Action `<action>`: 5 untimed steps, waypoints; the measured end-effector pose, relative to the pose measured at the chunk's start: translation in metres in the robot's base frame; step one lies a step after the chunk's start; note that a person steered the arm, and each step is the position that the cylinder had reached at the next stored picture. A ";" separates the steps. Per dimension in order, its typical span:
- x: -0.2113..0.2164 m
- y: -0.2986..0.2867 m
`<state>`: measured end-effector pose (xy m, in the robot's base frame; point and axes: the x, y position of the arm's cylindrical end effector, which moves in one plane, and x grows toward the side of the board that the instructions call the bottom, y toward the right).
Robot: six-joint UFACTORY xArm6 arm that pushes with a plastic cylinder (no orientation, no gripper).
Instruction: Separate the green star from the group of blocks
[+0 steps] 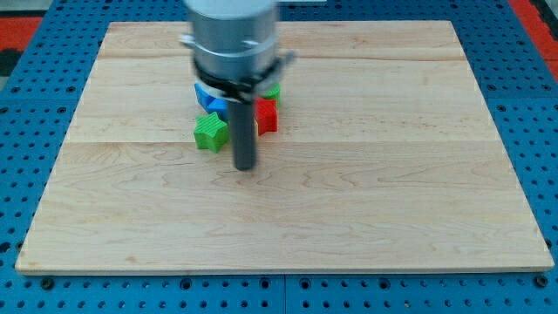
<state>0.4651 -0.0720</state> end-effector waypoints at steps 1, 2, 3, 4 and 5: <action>-0.037 -0.016; -0.047 -0.012; -0.065 -0.075; -0.059 -0.095; -0.055 -0.117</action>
<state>0.4097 -0.1894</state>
